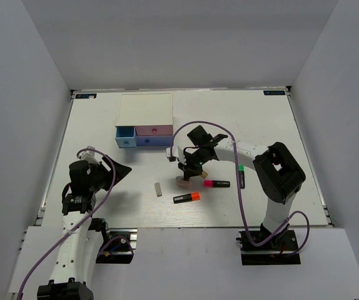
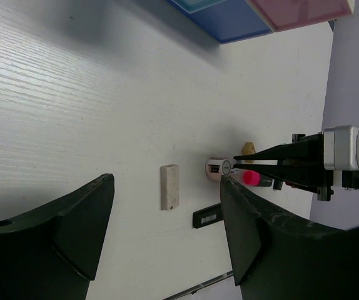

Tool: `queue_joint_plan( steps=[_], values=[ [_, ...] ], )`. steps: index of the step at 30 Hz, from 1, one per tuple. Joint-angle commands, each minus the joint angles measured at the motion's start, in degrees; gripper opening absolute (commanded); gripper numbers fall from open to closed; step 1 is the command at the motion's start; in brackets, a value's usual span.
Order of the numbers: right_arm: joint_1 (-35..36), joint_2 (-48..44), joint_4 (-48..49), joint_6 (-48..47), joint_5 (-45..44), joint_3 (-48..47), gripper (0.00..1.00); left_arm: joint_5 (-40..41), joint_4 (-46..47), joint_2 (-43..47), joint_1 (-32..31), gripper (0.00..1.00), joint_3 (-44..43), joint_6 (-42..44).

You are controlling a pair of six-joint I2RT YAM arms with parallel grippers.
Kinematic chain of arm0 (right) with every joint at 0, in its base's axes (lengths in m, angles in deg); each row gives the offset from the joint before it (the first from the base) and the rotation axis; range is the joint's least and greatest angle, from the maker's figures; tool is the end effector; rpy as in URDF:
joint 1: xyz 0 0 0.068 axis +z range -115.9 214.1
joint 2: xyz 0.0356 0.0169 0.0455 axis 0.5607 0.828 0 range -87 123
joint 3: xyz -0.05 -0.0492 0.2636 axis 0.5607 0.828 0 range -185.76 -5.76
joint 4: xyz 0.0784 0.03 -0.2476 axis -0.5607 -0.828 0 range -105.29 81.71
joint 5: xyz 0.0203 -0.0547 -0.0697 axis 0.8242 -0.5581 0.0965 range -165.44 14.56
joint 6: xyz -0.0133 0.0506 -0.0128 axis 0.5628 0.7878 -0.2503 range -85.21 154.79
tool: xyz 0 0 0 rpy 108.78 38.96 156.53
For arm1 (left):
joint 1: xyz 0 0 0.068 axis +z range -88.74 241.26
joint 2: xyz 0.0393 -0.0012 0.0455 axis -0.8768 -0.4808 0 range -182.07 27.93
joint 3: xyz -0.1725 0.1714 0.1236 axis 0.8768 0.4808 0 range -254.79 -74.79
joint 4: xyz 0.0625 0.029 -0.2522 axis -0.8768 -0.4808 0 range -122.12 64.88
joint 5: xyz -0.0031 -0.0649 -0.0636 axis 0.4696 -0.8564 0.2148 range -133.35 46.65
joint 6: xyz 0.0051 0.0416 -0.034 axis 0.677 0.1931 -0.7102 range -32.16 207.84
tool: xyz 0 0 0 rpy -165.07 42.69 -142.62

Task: Sort the stationery into containers
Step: Pick up the stapler from the center of the board, then place the stapler in the drawer.

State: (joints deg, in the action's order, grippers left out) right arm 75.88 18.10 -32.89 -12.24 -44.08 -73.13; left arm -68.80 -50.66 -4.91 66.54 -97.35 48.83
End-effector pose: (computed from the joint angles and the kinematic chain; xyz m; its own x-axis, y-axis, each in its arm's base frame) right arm 0.2619 0.2589 0.1735 0.0979 -0.7504 -0.6537 -0.9939 -0.1072 -0.0257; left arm 0.1368 -0.0029 0.2098 -0.6190 -0.6279 -0.4718 -0.1616 0.6897 -0.7058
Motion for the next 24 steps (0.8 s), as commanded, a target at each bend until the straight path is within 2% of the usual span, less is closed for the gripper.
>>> queue_joint_plan(
  steps=[1, 8, 13, 19, 24],
  values=[
    [0.3, -1.0, -4.5, -2.2, 2.9, -3.1, 0.0, 0.6, -0.3, 0.6, -0.1, 0.78, -2.0, 0.0],
    [0.2, -7.4, -5.0, -0.3, 3.0, -10.3, 0.0, 0.6, -0.3, 1.1, -0.1, 0.78, -1.4, -0.6],
    [0.6, -8.4, 0.8, 5.0, 1.0, -18.6, 0.0, 0.1, 0.3, 2.2, -0.1, 0.78, -0.3, -1.2],
    [3.2, -4.0, 9.5, 8.5, -4.5, -28.3, 0.0, 0.1, 0.3, 2.7, -0.1, 0.78, -0.3, -1.2],
    [7.3, 3.2, 21.8, 10.3, -12.7, -34.7, 0.0, -0.5, 0.8, 3.2, -0.1, 0.78, 0.9, -2.2]
  ],
)
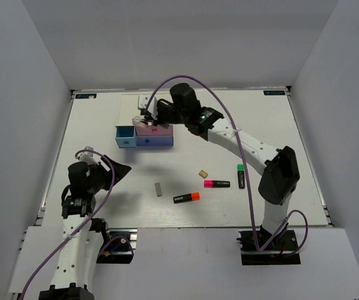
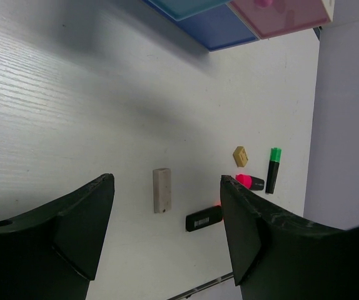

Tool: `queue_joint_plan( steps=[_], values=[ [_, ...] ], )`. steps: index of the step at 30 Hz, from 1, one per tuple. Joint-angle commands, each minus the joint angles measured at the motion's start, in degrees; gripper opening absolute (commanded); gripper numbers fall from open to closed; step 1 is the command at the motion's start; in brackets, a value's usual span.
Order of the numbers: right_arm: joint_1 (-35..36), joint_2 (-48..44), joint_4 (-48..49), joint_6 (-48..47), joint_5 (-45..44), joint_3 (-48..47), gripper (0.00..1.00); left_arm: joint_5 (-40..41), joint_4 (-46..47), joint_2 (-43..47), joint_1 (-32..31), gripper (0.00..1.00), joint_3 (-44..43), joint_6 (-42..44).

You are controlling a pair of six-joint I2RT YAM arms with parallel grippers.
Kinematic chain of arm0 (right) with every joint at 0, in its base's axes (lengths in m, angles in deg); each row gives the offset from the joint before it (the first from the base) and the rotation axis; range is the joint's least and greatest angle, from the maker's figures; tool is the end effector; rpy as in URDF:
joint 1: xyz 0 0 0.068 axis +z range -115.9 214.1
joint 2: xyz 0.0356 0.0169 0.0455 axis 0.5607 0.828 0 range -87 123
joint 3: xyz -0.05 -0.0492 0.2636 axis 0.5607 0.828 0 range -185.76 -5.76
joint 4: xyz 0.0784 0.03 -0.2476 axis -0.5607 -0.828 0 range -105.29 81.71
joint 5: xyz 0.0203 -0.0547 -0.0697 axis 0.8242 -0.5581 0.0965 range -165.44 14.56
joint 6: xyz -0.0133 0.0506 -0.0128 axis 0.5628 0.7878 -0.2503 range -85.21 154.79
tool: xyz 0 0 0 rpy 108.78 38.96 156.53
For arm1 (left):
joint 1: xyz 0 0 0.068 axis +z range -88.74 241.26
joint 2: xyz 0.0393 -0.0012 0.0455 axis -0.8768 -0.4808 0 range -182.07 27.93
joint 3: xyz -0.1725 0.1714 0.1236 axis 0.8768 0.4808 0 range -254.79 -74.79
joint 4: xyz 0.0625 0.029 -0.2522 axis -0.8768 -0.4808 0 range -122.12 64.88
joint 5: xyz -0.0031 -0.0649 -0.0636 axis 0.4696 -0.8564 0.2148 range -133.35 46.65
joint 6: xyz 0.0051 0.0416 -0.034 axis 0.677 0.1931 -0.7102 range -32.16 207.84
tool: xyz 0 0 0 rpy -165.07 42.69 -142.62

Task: Sort the stationery into containers
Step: Place the stapler in the drawer.

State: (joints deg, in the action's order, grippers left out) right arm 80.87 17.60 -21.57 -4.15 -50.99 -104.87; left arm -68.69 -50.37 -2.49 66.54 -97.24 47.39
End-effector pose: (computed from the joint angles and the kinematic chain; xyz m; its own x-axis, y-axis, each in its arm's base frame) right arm 0.2885 0.3284 0.3711 0.4140 -0.3948 -0.8202 -0.8632 0.1158 -0.4915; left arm 0.1329 -0.0032 0.2144 -0.5925 -0.6435 -0.4846 -0.1457 0.6772 -0.7212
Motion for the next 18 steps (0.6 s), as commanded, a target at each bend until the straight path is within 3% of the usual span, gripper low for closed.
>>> queue_joint_plan(
  steps=[1, 7, 18],
  values=[
    [2.7, 4.5, 11.9, 2.3, -7.6, -3.5, 0.0, -0.6, 0.6, 1.4, -0.1, 0.78, 0.7, -0.8],
    [6.2, 13.1, 17.6, 3.7, -12.2, -11.4, 0.0, -0.6, 0.6, 1.9, -0.1, 0.78, 0.7, -0.8],
    [10.0, 17.1, 26.4, 0.5, -22.8, -8.1, 0.0, -1.1, 0.6, 1.9, -0.1, 0.78, 0.7, -0.8]
  ],
)
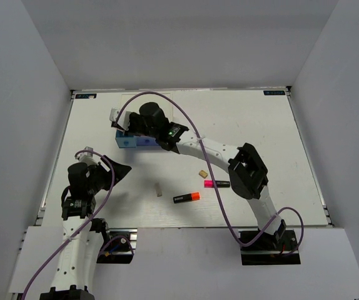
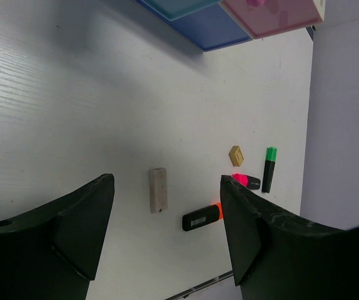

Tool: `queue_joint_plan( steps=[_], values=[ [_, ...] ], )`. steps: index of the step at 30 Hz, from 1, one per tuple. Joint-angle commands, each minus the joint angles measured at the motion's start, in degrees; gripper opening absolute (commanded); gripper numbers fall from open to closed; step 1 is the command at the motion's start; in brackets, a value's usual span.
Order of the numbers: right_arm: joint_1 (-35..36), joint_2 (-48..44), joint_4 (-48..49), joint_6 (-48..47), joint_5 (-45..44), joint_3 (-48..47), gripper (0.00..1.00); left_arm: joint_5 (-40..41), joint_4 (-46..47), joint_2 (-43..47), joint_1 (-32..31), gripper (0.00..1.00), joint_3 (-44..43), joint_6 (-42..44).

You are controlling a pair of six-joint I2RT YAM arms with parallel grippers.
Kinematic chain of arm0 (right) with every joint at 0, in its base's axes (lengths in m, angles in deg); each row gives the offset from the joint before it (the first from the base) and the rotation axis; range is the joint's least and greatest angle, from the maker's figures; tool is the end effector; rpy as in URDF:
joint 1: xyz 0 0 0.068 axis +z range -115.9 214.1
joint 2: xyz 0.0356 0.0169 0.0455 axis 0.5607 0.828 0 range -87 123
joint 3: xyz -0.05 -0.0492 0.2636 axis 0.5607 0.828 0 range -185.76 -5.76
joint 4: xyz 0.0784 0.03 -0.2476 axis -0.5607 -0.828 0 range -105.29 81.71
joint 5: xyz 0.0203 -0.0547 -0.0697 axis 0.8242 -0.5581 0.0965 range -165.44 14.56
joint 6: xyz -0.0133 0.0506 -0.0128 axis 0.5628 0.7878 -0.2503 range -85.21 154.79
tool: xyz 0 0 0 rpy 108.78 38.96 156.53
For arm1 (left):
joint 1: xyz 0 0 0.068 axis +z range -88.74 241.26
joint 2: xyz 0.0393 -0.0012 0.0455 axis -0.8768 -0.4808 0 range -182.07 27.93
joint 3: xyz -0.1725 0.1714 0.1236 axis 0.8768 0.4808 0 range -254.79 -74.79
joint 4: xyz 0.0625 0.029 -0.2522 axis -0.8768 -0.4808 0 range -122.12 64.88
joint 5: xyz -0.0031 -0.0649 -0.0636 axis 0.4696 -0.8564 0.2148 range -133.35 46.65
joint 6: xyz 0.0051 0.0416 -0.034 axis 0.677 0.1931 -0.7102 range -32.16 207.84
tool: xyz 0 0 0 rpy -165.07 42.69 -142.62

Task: Sort the stationery into containers
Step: Place the stapler in the drawer.

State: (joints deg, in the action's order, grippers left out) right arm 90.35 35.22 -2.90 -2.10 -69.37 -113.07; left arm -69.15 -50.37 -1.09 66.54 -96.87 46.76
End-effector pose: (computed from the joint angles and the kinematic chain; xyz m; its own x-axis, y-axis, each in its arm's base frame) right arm 0.2862 0.4351 0.3137 0.4575 -0.3896 -0.7993 -0.7627 0.2902 -0.5780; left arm 0.1302 -0.0037 0.2149 -0.5865 -0.6482 -0.4856 -0.1344 0.6691 -0.7309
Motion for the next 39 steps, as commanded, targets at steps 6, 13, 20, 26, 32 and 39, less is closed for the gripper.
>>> queue_joint_plan(
  steps=[6, 13, 20, 26, 32, 39],
  values=[
    [0.9, -1.2, 8.4, -3.7, -5.8, 3.7, 0.0, -0.7, 1.6, 0.5, -0.1, 0.78, 0.9, -0.7],
    [0.9, -1.9, 9.7, -3.9, -7.7, 7.5, 0.0, -0.7, 1.6, 0.0, -0.1, 0.78, 0.9, -0.7],
    [1.6, -2.9, 10.3, -4.5, -8.4, 9.9, 0.04, -0.1, 1.6, 0.0, -0.1, 0.78, 1.4, -0.7],
    [2.2, -4.4, 11.2, -5.6, -8.4, 12.2, 0.28, -0.1, 1.6, 0.0, -0.1, 0.78, 1.4, -0.7],
    [2.7, -4.9, 11.8, -5.7, -9.1, 12.0, 0.5, -0.1, 1.6, 0.0, -0.1, 0.78, 1.4, -0.7],
    [3.0, -6.4, 11.8, -5.2, -9.5, 11.2, 0.52, -0.1, 1.6, 0.0, -0.1, 0.78, 1.4, -0.7]
  ],
)
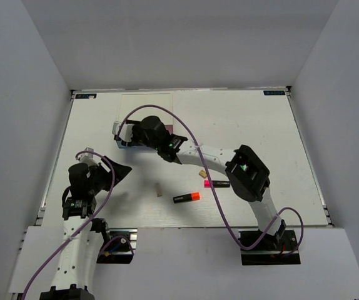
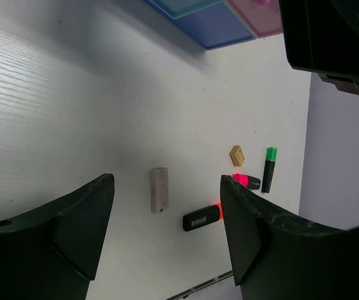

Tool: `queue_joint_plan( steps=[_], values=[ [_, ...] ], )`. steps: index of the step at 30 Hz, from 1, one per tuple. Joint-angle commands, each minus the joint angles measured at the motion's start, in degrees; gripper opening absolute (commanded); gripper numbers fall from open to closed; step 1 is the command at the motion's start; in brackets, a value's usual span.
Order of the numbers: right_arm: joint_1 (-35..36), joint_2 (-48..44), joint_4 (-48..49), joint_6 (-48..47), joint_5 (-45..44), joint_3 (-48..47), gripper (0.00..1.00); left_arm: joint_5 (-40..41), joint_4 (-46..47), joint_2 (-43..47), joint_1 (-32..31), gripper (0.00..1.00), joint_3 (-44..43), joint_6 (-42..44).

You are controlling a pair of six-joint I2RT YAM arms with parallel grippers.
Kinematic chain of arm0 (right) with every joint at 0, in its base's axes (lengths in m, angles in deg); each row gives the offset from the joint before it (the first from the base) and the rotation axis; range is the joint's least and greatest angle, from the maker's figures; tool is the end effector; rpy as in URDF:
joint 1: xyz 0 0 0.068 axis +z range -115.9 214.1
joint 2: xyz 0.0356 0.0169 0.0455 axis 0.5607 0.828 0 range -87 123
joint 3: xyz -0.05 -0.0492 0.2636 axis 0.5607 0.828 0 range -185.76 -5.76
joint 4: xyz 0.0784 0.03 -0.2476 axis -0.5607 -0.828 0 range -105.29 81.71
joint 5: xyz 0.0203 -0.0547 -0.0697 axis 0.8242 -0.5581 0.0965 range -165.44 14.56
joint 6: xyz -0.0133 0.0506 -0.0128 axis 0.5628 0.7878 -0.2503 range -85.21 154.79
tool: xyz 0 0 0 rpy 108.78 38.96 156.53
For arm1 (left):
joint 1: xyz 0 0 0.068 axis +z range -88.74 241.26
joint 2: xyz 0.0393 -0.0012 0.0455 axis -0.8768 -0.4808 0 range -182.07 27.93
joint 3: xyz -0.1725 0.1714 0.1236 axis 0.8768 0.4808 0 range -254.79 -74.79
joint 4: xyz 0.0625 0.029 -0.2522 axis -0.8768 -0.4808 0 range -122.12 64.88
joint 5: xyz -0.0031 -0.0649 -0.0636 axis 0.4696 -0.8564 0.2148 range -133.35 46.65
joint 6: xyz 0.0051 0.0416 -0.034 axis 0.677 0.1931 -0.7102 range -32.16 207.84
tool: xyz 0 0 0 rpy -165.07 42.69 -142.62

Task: Sort the stationery into containers
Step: Place the stapler in the drawer, then close the drawer in the storage box.

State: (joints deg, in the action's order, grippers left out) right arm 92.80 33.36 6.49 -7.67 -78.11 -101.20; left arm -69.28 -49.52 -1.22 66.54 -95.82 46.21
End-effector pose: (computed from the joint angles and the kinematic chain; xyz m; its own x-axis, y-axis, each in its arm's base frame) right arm 0.2657 0.4338 0.2732 0.4925 -0.4878 -0.7208 -0.6738 0.3105 -0.6705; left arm 0.1307 -0.0037 0.2098 -0.5891 -0.6543 -0.4742 -0.1429 0.6619 -0.7359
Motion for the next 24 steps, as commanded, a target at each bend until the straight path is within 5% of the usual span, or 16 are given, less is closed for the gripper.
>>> queue_joint_plan(
  steps=[1, 7, 15, 20, 24],
  values=[
    [0.5, -4.8, 2.4, 0.6, -0.8, -0.8, 0.52, 0.0, 1.4, 0.1, -0.1, 0.78, 0.4, -0.6],
    [0.4, -7.6, 0.2, 2.7, -0.4, -1.5, 0.25, 0.0, 5.3, -2.0, -0.1, 0.72, 0.9, -2.0],
    [-0.6, -12.1, -5.4, 6.8, 0.5, 0.3, 0.0, -1.1, 15.8, -9.4, -0.1, 0.2, 2.1, -5.3],
    [-3.1, -15.9, -17.5, 11.4, 4.8, 1.7, 0.0, -0.5, 23.3, -18.5, -0.1, 0.19, 0.6, -7.0],
    [-7.6, -20.1, -22.3, 12.8, 8.3, 7.5, 0.0, 2.1, 27.9, -25.1, -0.1, 0.32, -1.7, -7.5]
  ],
)
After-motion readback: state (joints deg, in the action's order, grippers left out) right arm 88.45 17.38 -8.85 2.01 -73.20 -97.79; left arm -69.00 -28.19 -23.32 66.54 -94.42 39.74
